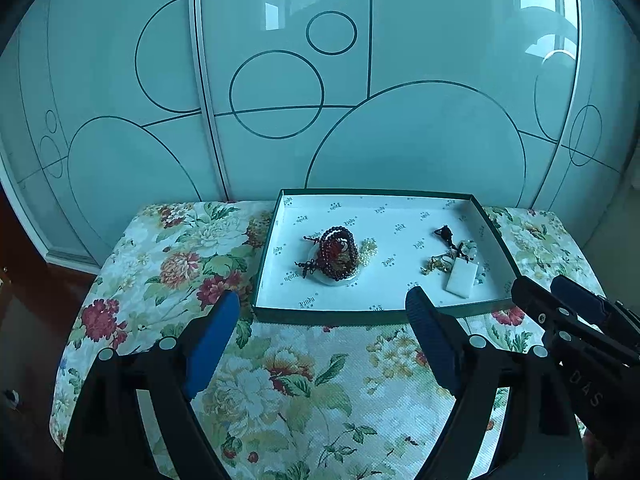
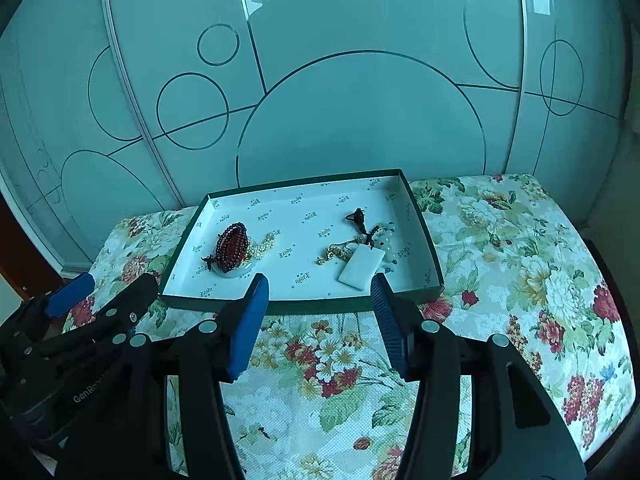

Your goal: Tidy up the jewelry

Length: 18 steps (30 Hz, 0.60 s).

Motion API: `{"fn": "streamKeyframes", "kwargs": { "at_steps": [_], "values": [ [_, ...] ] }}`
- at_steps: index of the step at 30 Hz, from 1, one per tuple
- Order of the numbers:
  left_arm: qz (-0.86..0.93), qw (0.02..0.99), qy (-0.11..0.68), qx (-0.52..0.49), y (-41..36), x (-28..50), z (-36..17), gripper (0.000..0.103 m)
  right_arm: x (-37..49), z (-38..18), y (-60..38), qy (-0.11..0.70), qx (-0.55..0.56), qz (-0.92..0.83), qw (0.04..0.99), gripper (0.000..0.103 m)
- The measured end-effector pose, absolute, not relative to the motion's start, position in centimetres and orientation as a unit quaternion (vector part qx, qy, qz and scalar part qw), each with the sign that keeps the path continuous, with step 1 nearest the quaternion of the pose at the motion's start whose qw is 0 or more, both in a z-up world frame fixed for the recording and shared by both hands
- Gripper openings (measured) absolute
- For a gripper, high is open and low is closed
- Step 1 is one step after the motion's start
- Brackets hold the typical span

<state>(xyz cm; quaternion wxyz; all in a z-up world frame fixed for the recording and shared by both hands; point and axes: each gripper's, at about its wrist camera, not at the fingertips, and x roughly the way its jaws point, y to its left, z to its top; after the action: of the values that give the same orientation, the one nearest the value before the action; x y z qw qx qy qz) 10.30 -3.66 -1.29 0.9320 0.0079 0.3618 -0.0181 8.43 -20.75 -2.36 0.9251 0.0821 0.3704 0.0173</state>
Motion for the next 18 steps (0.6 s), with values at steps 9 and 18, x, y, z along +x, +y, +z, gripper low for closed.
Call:
{"fn": "streamKeyframes", "kwargs": {
  "at_steps": [9, 18],
  "values": [
    [-0.017, 0.933, 0.358, 0.007, -3.6, 9.9, -0.9, 0.084, 7.8, -1.6, -20.3, 0.364, 0.080, 0.020, 0.928, 0.054],
    [-0.016, 0.933, 0.359, 0.003, -3.5, 9.7, -0.6, 0.084, 7.6, -1.3, -20.1, 0.361, 0.077, 0.020, 0.929, 0.054]
  ]
}}
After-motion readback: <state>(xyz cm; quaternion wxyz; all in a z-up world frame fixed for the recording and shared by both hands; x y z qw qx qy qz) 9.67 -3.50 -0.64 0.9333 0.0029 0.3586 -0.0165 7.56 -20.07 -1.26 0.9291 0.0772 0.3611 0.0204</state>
